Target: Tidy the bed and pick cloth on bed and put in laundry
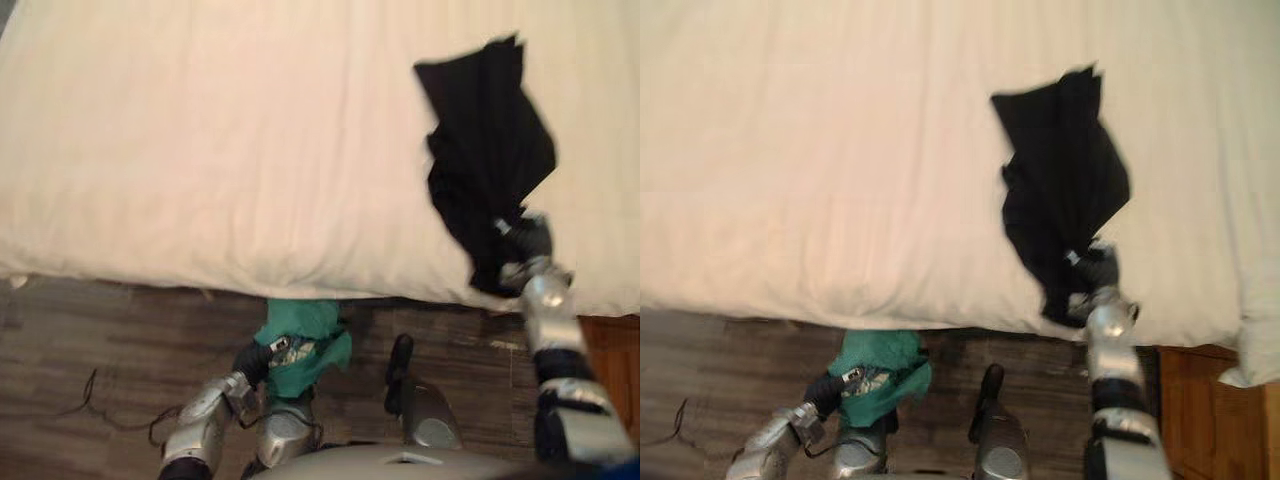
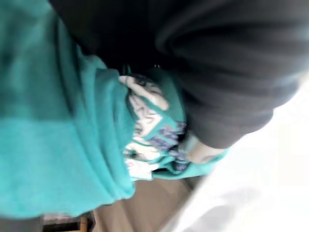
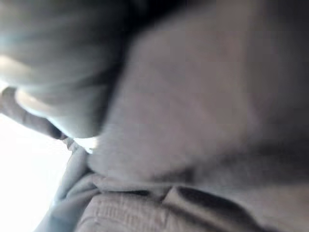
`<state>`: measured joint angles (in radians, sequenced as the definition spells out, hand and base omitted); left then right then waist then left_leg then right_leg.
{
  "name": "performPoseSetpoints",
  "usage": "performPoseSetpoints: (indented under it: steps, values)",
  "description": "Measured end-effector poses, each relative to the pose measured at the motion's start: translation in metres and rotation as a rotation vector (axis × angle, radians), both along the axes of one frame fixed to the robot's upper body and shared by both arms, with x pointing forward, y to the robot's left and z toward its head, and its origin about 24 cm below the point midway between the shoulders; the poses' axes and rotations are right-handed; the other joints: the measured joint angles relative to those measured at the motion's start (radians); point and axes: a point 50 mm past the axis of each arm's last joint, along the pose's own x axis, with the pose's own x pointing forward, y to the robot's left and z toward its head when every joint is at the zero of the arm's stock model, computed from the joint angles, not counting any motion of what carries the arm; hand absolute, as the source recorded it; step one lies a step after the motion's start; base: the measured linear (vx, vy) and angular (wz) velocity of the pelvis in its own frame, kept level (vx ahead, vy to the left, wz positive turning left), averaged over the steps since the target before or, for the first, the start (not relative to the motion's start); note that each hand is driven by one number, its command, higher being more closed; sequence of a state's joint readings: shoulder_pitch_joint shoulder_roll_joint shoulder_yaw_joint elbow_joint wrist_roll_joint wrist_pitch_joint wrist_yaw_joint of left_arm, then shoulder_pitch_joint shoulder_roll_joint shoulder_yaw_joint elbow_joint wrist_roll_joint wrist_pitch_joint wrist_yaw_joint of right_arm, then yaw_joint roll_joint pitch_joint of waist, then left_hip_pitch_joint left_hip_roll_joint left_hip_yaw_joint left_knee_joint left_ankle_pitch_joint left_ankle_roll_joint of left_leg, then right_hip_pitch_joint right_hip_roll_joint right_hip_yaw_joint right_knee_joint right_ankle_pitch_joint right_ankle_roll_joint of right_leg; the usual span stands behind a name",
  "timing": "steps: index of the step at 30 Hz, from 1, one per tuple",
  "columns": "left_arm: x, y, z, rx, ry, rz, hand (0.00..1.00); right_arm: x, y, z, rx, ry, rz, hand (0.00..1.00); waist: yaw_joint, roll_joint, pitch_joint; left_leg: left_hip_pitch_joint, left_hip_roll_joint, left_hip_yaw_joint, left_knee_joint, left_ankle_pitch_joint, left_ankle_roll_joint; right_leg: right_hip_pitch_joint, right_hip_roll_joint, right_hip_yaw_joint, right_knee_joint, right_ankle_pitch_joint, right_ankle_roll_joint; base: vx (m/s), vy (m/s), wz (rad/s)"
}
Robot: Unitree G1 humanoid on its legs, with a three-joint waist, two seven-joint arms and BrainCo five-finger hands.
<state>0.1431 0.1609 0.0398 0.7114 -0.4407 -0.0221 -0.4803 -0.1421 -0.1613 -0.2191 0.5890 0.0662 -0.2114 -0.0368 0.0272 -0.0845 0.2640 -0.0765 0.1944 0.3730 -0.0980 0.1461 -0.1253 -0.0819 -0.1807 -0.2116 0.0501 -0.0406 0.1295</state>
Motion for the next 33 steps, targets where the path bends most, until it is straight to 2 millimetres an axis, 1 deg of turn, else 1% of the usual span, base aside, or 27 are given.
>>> performPoseSetpoints:
  steps: [1, 2, 3, 4, 5, 6, 7, 8, 9, 10, 11, 12, 13, 15, 17, 18, 19, 21, 24, 25, 27, 28, 29, 30, 31, 32, 33]
  values:
    - [-0.009, 0.000, -0.008, 0.013, 0.043, 0.039, 1.00, -0.028, 0.006, -0.031, 0.050, 0.110, -0.009, 1.00, -0.019, 0.001, -0.041, 0.043, 0.000, 0.007, -0.001, -0.016, -0.008, 0.043, 0.001, 0.003, -0.014, -0.006, 0.002, 0.13, -0.018, -0.18]
    - [-0.012, 0.001, -0.011, 0.020, 0.057, 0.051, 1.00, -0.041, 0.007, -0.044, 0.068, 0.160, -0.012, 1.00, -0.027, 0.002, -0.056, 0.063, 0.000, 0.010, -0.001, -0.022, -0.012, 0.060, 0.001, 0.004, -0.019, -0.009, 0.003, 0.16, -0.019, -0.19]
    - [-0.019, 0.002, -0.016, 0.033, 0.092, 0.073, 1.00, -0.069, 0.007, -0.069, 0.107, 0.275, -0.035, 1.00, -0.039, 0.009, -0.086, 0.097, 0.000, 0.018, -0.005, -0.034, -0.016, 0.088, 0.001, 0.006, -0.020, -0.019, 0.006, 0.09, -0.009, -0.15]
    - [-0.022, 0.002, -0.019, 0.034, 0.105, 0.083, 1.00, -0.087, 0.006, -0.082, 0.136, 0.335, -0.062, 1.00, -0.043, 0.015, -0.095, 0.115, 0.000, 0.023, -0.006, -0.040, -0.019, 0.104, 0.000, 0.007, -0.020, -0.023, 0.005, 0.10, -0.007, -0.22]
    - [-0.028, 0.002, -0.023, 0.028, 0.127, 0.108, 1.00, -0.113, 0.004, -0.098, 0.175, 0.425, -0.101, 1.00, -0.044, 0.026, -0.107, 0.139, 0.001, 0.031, -0.006, -0.048, -0.023, 0.123, 0.001, 0.014, -0.024, -0.026, 0.006, 0.06, -0.002, -0.17]
    - [-0.031, 0.001, -0.025, 0.023, 0.144, 0.126, 1.00, -0.129, 0.003, -0.106, 0.196, 0.476, -0.123, 1.00, -0.047, 0.035, -0.115, 0.149, 0.001, 0.033, -0.006, -0.051, -0.025, 0.133, 0.001, 0.015, -0.028, -0.026, 0.006, 0.05, -0.002, -0.14]
    - [-0.036, 0.001, -0.028, 0.024, 0.167, 0.138, 1.00, -0.149, 0.003, -0.114, 0.225, 0.538, -0.148, 1.00, -0.052, 0.045, -0.123, 0.159, 0.001, 0.036, -0.006, -0.055, -0.027, 0.145, 0.001, 0.016, -0.035, -0.026, 0.006, 0.05, -0.001, -0.12]
    - [-0.043, 0.001, -0.032, 0.025, 0.201, 0.165, 1.00, -0.172, 0.002, -0.123, 0.264, 0.615, -0.177, 1.00, -0.064, 0.054, -0.128, 0.177, 0.001, 0.046, -0.006, -0.059, -0.029, 0.160, 0.003, 0.026, -0.040, -0.026, 0.006, 0.05, 0.001, -0.24]
    - [-0.051, 0.002, -0.036, 0.033, 0.241, 0.202, 1.00, -0.192, 0.001, -0.128, 0.308, 0.679, -0.206, 1.00, -0.067, 0.065, -0.135, 0.193, 0.001, 0.058, -0.006, -0.064, -0.031, 0.164, 0.004, 0.041, -0.041, -0.026, 0.007, 0.05, 0.002, -0.30]
    - [-0.054, 0.003, -0.037, 0.037, 0.257, 0.213, 1.00, -0.201, 0.000, -0.130, 0.330, 0.707, -0.223, 1.00, -0.068, 0.069, -0.137, 0.203, 0.001, 0.062, -0.006, -0.067, -0.032, 0.171, 0.004, 0.046, -0.041, -0.026, 0.007, 0.03, 0.000, -0.26]
    - [-0.059, 0.005, -0.039, 0.054, 0.285, 0.236, 1.00, -0.220, 0.000, -0.134, 0.371, 0.773, -0.247, 1.00, -0.075, 0.074, -0.140, 0.220, 0.001, 0.066, -0.006, -0.071, -0.035, 0.187, 0.004, 0.048, -0.044, -0.025, 0.007, 0.02, 0.000, -0.18]
    - [-0.061, 0.008, -0.040, 0.072, 0.304, 0.261, 1.00, -0.237, 0.002, -0.138, 0.408, 0.839, -0.263, 1.00, -0.076, 0.074, -0.141, 0.242, 0.002, 0.078, -0.006, -0.073, -0.038, 0.207, 0.005, 0.054, -0.049, -0.025, 0.007, 0.01, -0.001, -0.17]
    - [-0.062, 0.009, -0.041, 0.086, 0.315, 0.269, 1.00, -0.243, 0.003, -0.139, 0.425, 0.870, -0.266, 1.00, -0.075, 0.073, -0.141, 0.255, 0.003, 0.082, -0.006, -0.076, -0.039, 0.216, 0.006, 0.059, -0.049, -0.025, 0.007, -0.01, -0.004, -0.21]
    - [-0.069, 0.013, -0.043, 0.130, 0.364, 0.294, 1.00, -0.263, 0.013, -0.143, 0.484, 0.978, -0.257, 1.00, -0.076, 0.068, -0.154, 0.278, 0.005, 0.087, -0.007, -0.082, -0.038, 0.231, 0.007, 0.063, -0.050, -0.026, 0.006, -0.05, -0.011, -0.15]
    - [-0.075, 0.015, -0.044, 0.142, 0.400, 0.326, 1.00, -0.272, 0.018, -0.145, 0.486, 1.063, -0.230, 1.00, -0.076, 0.063, -0.164, 0.279, 0.004, 0.087, -0.007, -0.083, -0.037, 0.231, 0.006, 0.063, -0.049, -0.026, 0.006, -0.05, -0.012, -0.02]
    - [-0.079, 0.017, -0.045, 0.161, 0.426, 0.335, 1.00, -0.275, 0.020, -0.145, 0.475, 1.101, -0.213, 1.00, -0.073, 0.066, -0.167, 0.279, 0.004, 0.086, -0.007, -0.084, -0.037, 0.231, 0.005, 0.062, -0.047, -0.027, 0.005, -0.05, -0.016, 0.01]
    - [-0.080, 0.018, -0.045, 0.167, 0.435, 0.345, 1.00, -0.275, 0.021, -0.146, 0.468, 1.113, -0.206, 1.00, -0.071, 0.065, -0.171, 0.279, 0.004, 0.086, -0.007, -0.084, -0.037, 0.232, 0.005, 0.061, -0.047, -0.029, 0.000, -0.05, -0.018, 0.03]
    - [-0.084, 0.017, -0.047, 0.177, 0.464, 0.374, 1.00, -0.268, 0.024, -0.146, 0.418, 1.117, -0.152, 1.00, -0.064, 0.061, -0.182, 0.280, 0.003, 0.079, -0.007, -0.084, -0.037, 0.237, 0.003, 0.053, -0.043, -0.032, -0.001, -0.03, -0.016, 0.09]
    - [-0.083, 0.017, -0.047, 0.191, 0.470, 0.386, 1.00, -0.262, 0.028, -0.146, 0.363, 1.116, -0.105, 1.00, -0.067, 0.059, -0.189, 0.266, -0.005, 0.046, -0.007, -0.084, -0.036, 0.249, -0.008, 0.019, -0.032, -0.050, 0.006, -0.03, -0.017, 0.37]
    - [-0.081, 0.015, -0.047, 0.199, 0.465, 0.389, 1.00, -0.260, 0.028, -0.146, 0.329, 1.111, -0.089, 1.00, -0.068, 0.058, -0.191, 0.260, -0.012, 0.017, -0.008, -0.085, -0.035, 0.250, -0.016, -0.003, -0.014, -0.069, 0.009, -0.02, -0.016, 0.74]
    - [-0.079, 0.011, -0.047, 0.196, 0.451, 0.390, 1.00, -0.258, 0.029, -0.145, 0.287, 1.102, -0.075, 1.00, -0.070, 0.059, -0.201, 0.227, -0.026, -0.049, -0.008, -0.085, -0.024, 0.240, -0.026, -0.020, 0.040, -0.127, 0.021, 0.01, -0.045, 1.03]
    - [-0.075, 0.009, -0.046, 0.196, 0.439, 0.374, 1.00, -0.259, 0.031, -0.145, 0.273, 1.087, -0.060, 1.00, -0.080, 0.055, -0.207, 0.195, -0.042, -0.118, -0.008, -0.079, -0.015, 0.232, -0.010, 0.021, 0.088, -0.194, 0.012, 0.05, -0.102, 1.72]
    - [-0.070, 0.008, -0.045, 0.215, 0.421, 0.332, 1.00, -0.259, 0.034, -0.145, 0.272, 1.080, -0.051, 1.00, -0.094, 0.047, -0.212, 0.159, -0.069, -0.205, -0.007, -0.069, -0.002, 0.234, 0.009, 0.067, 0.117, -0.248, -0.006, 0.08, -0.108, 1.91]
    - [-0.067, 0.007, -0.045, 0.228, 0.413, 0.298, 1.00, -0.258, 0.034, -0.145, 0.269, 1.076, -0.050, 1.00, -0.091, 0.033, -0.214, 0.151, -0.084, -0.243, -0.007, -0.062, 0.006, 0.239, 0.008, 0.065, 0.129, -0.268, -0.009, 0.12, -0.104, 1.89]
    - [-0.063, 0.008, -0.044, 0.239, 0.402, 0.275, 1.00, -0.255, 0.033, -0.144, 0.247, 1.068, -0.035, 1.00, -0.079, 0.033, -0.217, 0.132, -0.112, -0.302, -0.007, -0.043, 0.013, 0.250, -0.001, 0.052, 0.149, -0.284, -0.011, 0.16, -0.068, 1.64]
    - [-0.063, 0.004, -0.044, 0.243, 0.403, 0.244, 1.00, -0.251, 0.030, -0.144, 0.219, 1.066, -0.014, 1.00, -0.067, 0.029, -0.218, 0.117, -0.137, -0.356, -0.005, -0.026, 0.019, 0.273, -0.016, 0.017, 0.161, -0.284, -0.008, 0.17, -0.058, 1.61]
    - [-0.062, 0.002, -0.044, 0.252, 0.400, 0.220, 1.00, -0.249, 0.029, -0.144, 0.201, 1.073, 0.008, 1.00, -0.068, 0.030, -0.223, 0.106, -0.144, -0.384, 0.000, -0.018, 0.027, 0.283, -0.015, 0.002, 0.165, -0.279, -0.002, 0.16, -0.044, 1.44]
